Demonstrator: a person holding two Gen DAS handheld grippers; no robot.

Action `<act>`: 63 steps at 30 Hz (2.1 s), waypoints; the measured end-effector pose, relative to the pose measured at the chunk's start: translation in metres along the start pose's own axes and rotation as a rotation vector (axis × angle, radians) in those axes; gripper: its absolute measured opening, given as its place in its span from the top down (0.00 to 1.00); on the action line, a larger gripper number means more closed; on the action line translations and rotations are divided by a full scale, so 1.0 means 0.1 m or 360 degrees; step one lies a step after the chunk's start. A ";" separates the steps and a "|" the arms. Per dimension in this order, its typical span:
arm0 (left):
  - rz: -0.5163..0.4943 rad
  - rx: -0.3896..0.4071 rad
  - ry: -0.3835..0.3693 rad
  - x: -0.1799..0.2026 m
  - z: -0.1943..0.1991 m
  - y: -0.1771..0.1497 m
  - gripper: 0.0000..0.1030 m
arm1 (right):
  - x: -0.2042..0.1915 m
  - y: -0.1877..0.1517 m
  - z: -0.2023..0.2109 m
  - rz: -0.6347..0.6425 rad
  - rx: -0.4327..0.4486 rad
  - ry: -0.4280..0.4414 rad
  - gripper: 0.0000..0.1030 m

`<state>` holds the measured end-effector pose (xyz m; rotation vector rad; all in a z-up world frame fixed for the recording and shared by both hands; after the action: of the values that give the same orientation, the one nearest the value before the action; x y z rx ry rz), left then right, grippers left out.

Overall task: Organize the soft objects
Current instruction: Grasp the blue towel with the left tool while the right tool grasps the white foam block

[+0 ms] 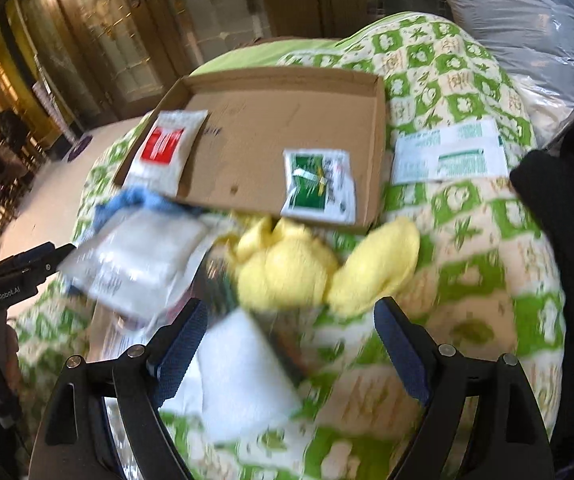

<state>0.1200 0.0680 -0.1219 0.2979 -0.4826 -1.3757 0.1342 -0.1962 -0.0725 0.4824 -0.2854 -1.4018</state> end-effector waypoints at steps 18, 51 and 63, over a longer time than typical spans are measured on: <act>-0.0145 -0.0107 0.0038 0.18 -0.06 -0.40 0.21 | -0.38 -0.45 -0.06 0.0397 -0.0163 -0.0080 0.10; -0.0388 0.0014 0.0123 0.33 -0.56 0.34 0.56 | -0.49 -0.48 -0.51 0.0495 -0.0274 -0.0132 0.34; -0.0277 0.0141 0.0016 0.25 0.19 0.00 0.55 | -0.36 -0.45 -0.09 0.0409 -0.0127 -0.0106 0.34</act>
<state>0.1135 0.0447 -0.1012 0.4269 -0.5194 -1.5230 0.0939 -0.1638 -0.0991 0.3212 -0.3321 -1.1747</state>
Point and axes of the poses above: each gripper's, at about its wrist camera, not at the fingertips, and z roughly against the way its jaws point, x to its right, y to its top, the point moved 10 cm from there along -z, roughly the way its jaws point, and after that the axes turned 2 degrees about -x, right-handed, at the moved point
